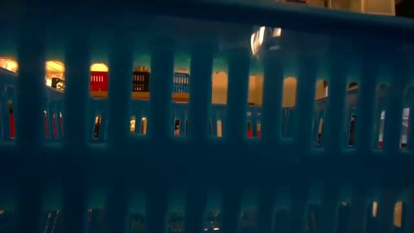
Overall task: Stack baskets on shelf by color
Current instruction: Stack the bottom black bin on the other black bin on the shelf
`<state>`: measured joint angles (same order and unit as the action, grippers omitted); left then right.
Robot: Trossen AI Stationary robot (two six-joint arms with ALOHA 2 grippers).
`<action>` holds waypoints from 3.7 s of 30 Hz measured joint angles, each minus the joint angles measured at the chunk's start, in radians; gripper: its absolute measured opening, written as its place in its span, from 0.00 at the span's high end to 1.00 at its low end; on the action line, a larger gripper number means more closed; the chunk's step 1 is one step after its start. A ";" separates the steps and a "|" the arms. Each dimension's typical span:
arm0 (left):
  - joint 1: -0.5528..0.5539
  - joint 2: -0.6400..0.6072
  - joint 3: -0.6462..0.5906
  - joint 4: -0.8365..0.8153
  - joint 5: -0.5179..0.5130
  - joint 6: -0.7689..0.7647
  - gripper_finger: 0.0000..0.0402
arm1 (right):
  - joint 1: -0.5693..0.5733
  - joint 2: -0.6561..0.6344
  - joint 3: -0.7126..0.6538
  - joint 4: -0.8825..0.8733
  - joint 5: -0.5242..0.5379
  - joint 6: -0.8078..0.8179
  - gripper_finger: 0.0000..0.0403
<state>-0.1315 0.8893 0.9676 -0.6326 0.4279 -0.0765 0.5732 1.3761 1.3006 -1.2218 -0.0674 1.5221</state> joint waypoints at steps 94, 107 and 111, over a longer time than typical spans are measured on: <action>0.000 0.001 0.002 0.308 -0.481 0.179 0.86 | -0.347 0.363 0.509 -0.230 0.696 -0.375 1.00; 0.000 0.048 0.002 0.666 -0.676 0.586 0.86 | -0.381 0.483 0.871 -0.235 1.022 -0.547 1.00; 0.000 0.099 0.002 0.797 -0.678 0.699 0.86 | -0.382 0.489 0.912 -0.214 1.086 -0.601 1.00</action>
<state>-0.1314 0.9879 0.9695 0.1641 -0.2504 0.6228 0.1917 1.8656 2.2129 -1.4363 1.0188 0.9210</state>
